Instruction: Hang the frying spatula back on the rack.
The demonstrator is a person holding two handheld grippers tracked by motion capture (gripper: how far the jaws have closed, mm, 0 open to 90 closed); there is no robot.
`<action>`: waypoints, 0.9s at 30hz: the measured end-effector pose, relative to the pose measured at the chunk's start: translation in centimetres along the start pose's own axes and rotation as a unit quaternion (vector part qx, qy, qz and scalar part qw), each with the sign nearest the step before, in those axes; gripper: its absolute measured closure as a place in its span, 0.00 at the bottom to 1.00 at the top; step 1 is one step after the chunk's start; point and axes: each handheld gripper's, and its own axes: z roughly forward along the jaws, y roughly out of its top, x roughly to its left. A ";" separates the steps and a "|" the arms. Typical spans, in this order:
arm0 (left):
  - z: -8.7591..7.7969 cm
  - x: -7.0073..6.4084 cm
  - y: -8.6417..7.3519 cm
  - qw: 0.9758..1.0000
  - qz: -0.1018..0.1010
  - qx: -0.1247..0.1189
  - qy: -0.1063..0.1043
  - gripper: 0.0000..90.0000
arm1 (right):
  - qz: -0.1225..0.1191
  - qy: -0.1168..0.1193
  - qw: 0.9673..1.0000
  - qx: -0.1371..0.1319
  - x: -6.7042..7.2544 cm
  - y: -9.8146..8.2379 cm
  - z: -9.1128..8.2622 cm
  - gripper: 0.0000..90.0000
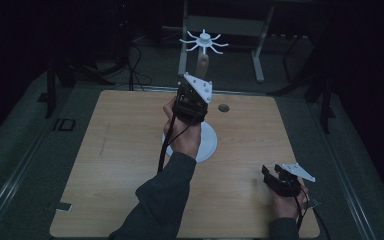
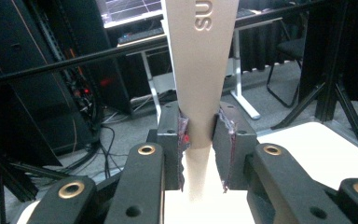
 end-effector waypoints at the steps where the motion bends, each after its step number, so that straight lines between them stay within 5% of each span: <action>1: 0.0 0.0 0.0 1.000 0.003 0.000 0.002 0.82 | 0.000 0.000 1.000 0.000 0.0 0.0 0.0 0.51; 27: 1.4 0.2 0.6 1.000 0.015 0.023 0.012 0.82 | 0.001 0.000 1.000 0.001 0.0 0.0 0.0 0.51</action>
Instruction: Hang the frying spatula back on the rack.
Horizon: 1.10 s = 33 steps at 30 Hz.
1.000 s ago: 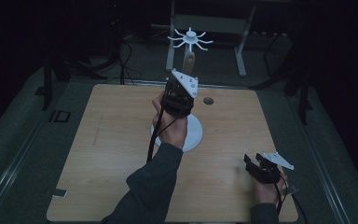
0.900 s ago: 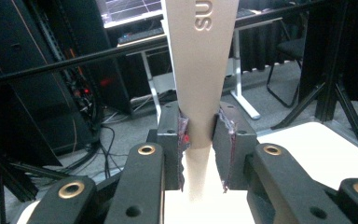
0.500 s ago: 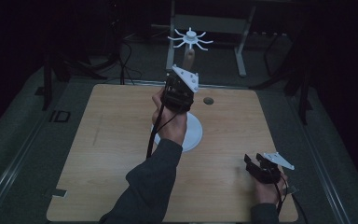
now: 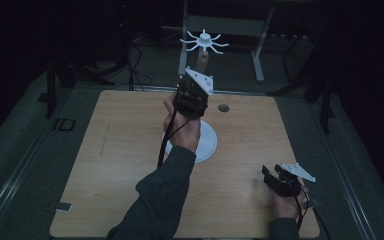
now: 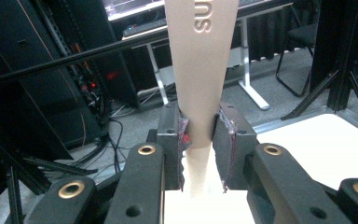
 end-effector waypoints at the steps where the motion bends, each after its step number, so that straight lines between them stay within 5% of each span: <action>1: 0.1 0.0 0.0 1.000 -0.001 0.000 0.001 0.82 | 0.000 0.000 1.000 0.000 0.0 0.0 0.0 0.51; 33: 1.2 -0.2 -0.3 1.000 0.008 0.005 0.001 0.81 | -0.001 0.000 1.000 0.000 0.0 0.0 -0.1 0.51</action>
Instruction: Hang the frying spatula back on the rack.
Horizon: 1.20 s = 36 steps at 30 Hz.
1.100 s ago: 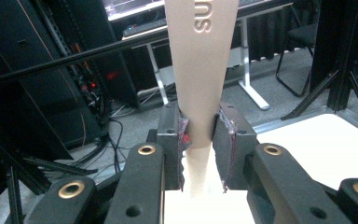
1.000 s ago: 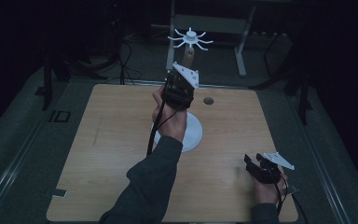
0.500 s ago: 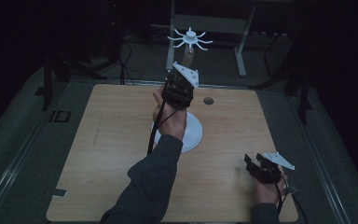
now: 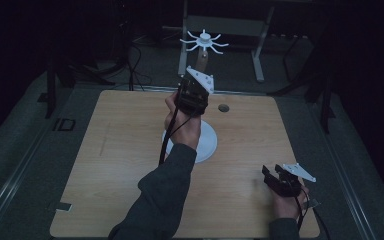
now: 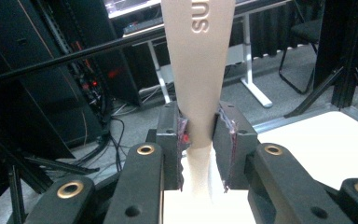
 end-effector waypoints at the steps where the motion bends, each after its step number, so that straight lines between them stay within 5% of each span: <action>1: 0.0 0.0 0.0 1.000 0.001 0.000 -0.001 0.81 | 0.000 0.000 1.000 0.000 0.0 0.0 0.0 0.51; 18: -0.4 -0.8 -0.3 1.000 0.001 -0.010 -0.017 0.69 | -0.001 0.001 1.000 0.001 0.0 0.0 0.0 0.51; 36: -1.3 -0.9 -0.6 0.998 -0.006 -0.018 -0.059 0.49 | -0.002 0.000 1.000 0.004 0.0 0.0 0.1 0.51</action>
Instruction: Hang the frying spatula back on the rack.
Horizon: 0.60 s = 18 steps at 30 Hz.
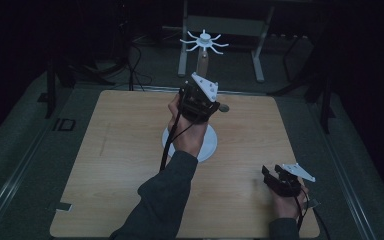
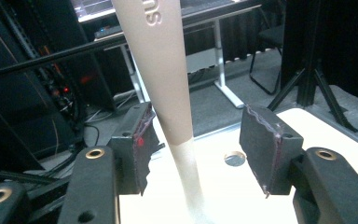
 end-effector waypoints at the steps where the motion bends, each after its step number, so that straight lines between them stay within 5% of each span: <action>1: -0.2 0.0 0.1 1.000 0.000 -0.003 -0.001 0.48 | 0.000 0.000 1.000 0.000 0.0 0.0 0.0 0.51; 8: -1.0 0.1 0.4 1.000 0.002 -0.003 -0.011 0.45 | -0.001 -0.001 1.000 -0.001 -0.1 0.0 -0.1 0.51; 18: -2.1 0.6 0.2 0.998 -0.007 -0.003 -0.059 0.46 | -0.001 -0.002 1.000 0.000 -0.1 0.0 -0.1 0.51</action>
